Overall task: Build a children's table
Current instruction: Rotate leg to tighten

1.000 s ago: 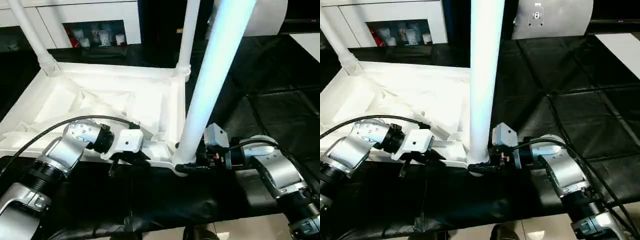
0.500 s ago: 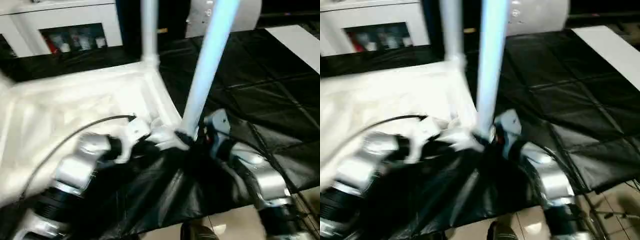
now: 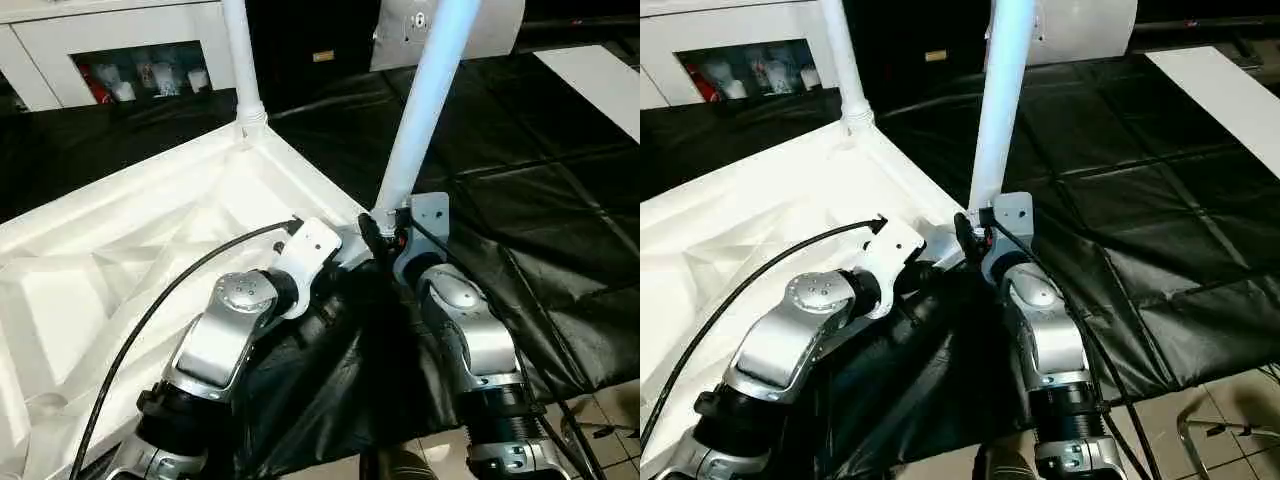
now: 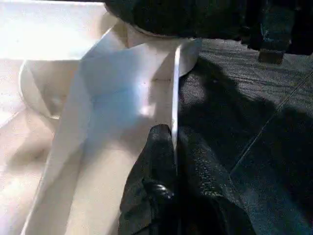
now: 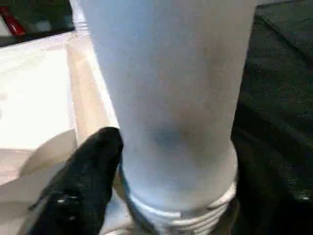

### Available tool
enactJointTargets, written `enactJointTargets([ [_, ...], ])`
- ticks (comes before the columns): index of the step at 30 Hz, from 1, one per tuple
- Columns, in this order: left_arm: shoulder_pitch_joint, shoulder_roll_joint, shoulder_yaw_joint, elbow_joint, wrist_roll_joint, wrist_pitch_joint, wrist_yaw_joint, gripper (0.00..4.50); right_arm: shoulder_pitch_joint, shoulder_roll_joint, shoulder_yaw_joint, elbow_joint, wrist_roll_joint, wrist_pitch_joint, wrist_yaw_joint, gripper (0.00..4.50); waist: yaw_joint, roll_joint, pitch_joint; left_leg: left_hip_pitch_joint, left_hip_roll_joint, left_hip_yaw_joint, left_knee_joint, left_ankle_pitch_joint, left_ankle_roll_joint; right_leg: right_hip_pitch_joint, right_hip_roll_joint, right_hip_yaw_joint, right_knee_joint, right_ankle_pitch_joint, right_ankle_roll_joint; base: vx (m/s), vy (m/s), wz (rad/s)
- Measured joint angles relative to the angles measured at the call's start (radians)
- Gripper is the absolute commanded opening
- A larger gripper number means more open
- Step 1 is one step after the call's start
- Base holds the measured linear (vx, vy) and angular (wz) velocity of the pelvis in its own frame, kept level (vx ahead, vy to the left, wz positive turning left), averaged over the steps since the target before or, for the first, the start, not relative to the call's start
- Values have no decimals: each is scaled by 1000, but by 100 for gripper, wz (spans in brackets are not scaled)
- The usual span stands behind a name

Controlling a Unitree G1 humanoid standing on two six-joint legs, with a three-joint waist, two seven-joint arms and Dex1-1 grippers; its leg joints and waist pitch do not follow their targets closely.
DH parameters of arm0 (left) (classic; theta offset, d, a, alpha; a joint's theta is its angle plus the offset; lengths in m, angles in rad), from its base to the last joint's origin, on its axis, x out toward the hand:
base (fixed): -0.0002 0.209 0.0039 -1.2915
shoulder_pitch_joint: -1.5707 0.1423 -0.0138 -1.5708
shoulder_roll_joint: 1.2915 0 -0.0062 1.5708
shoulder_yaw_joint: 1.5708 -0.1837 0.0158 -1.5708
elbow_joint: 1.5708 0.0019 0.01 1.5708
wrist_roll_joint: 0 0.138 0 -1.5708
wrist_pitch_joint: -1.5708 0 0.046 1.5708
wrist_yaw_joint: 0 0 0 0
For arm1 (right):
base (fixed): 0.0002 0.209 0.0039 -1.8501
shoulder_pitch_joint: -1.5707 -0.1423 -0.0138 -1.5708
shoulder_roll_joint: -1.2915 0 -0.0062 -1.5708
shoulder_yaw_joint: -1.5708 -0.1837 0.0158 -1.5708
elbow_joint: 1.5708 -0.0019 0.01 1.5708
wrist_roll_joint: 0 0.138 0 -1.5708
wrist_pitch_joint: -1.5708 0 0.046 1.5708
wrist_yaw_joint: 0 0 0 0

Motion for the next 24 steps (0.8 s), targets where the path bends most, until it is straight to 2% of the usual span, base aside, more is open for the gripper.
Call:
enactJointTargets([
  [1, 0, 10, -1, 0, -1, -7, -8, 0, 7, -5, 1, -1, 0, -11, 17, 381, -2, 0, 0, 0, 0, 0, 0, 0, 0, 0, 0, 0, 0, 0, 0, 0, 0, 0],
  [2, 0, 20, -2, 0, -3, -14, -16, 0, 17, -14, 5, -7, 4, -17, 35, 393, -3, 0, 0, 0, 0, 0, 0, 0, 0, 0, 0, 0, 0, 0, 0, 0, 0, 0],
  [5, 4, 85, -4, 0, -26, -64, -80, 0, 69, -73, 32, -48, 38, -33, 141, 394, -5, 0, 0, -1, 1, 0, -2, 0, 0, -2, 1, 0, 0, -1, 1, 0, 0, 0],
  [6, 7, 105, 0, 0, -33, -82, -99, 0, 78, -88, 33, -52, 45, -33, 167, 418, -5, 0, 0, -3, 1, 0, -3, 0, 0, -4, 1, -1, 0, -1, 1, 0, 0, 0],
  [9, 15, 163, 7, 5, -56, -145, -160, 0, 113, -180, 45, -96, 95, -33, 303, 445, 2, 0, 0, -11, 1, 0, -2, 3, 5, -11, 1, -2, 1, 0, 1, 0, 0, 0],
  [12, 26, 244, 19, 28, -84, -236, -246, 0, 141, -275, 53, -134, 146, -32, 456, 445, 12, 0, 0, -14, 2, -1, 0, 3, 6, -14, 1, -3, 5, -1, 0, 0, 0, 0],
  [15, 35, 329, 21, 58, -113, -327, -363, 0, 139, -381, 56, -139, 175, -52, 607, 445, 19, 0, 0, -13, 2, -1, 4, 3, 6, -12, 1, -3, 7, -1, 0, 0, 0, 0],
  [17, 39, 363, 16, 75, -125, -369, -426, 0, 133, -419, 57, -136, 186, -65, 672, 445, 24, 0, 0, -13, 2, -2, 7, 3, 5, -11, 0, -3, 8, 0, -1, 0, 0, 0],
  [24, 22, 453, -26, 147, -169, -519, -645, 0, 60, -539, 130, -112, 194, -132, 931, 445, 48, -1, 0, -12, 2, -1, 13, 3, 6, -8, -1, -2, 10, 2, -3, 0, 0, 0],
])
